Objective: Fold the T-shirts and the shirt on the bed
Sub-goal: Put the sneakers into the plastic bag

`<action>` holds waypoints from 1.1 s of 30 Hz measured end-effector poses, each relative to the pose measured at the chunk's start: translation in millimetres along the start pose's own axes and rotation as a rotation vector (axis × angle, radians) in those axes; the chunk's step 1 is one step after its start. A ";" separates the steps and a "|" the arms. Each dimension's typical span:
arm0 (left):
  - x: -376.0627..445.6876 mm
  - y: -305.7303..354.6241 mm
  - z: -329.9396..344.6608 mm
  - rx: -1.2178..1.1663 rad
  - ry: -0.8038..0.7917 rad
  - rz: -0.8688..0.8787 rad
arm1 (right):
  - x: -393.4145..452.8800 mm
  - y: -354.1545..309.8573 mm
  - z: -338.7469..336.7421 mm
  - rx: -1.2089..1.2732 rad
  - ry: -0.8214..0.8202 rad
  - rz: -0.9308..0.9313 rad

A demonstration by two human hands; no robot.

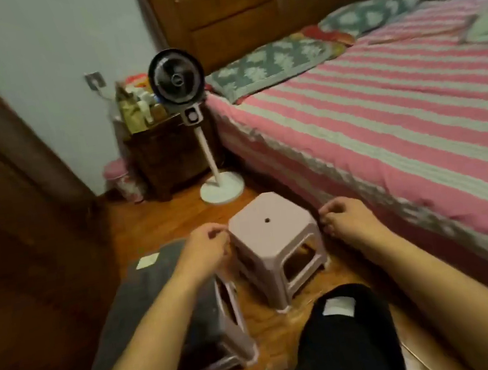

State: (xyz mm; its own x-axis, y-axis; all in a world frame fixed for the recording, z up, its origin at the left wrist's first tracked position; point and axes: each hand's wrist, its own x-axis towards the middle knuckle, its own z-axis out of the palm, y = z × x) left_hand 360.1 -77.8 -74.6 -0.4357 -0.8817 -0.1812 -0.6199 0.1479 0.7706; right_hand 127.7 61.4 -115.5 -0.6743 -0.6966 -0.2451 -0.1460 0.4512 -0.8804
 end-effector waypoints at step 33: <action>104.1 -108.9 92.0 -0.446 0.162 -0.313 | 92.6 67.5 -5.2 0.395 -0.143 0.301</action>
State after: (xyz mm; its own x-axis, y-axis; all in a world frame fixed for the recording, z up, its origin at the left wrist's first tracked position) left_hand 322.2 -144.5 -233.6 -0.1476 -0.9157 -0.3738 -0.3524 -0.3045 0.8849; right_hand 51.6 30.3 -195.5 -0.5343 -0.6501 -0.5402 0.3427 0.4176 -0.8415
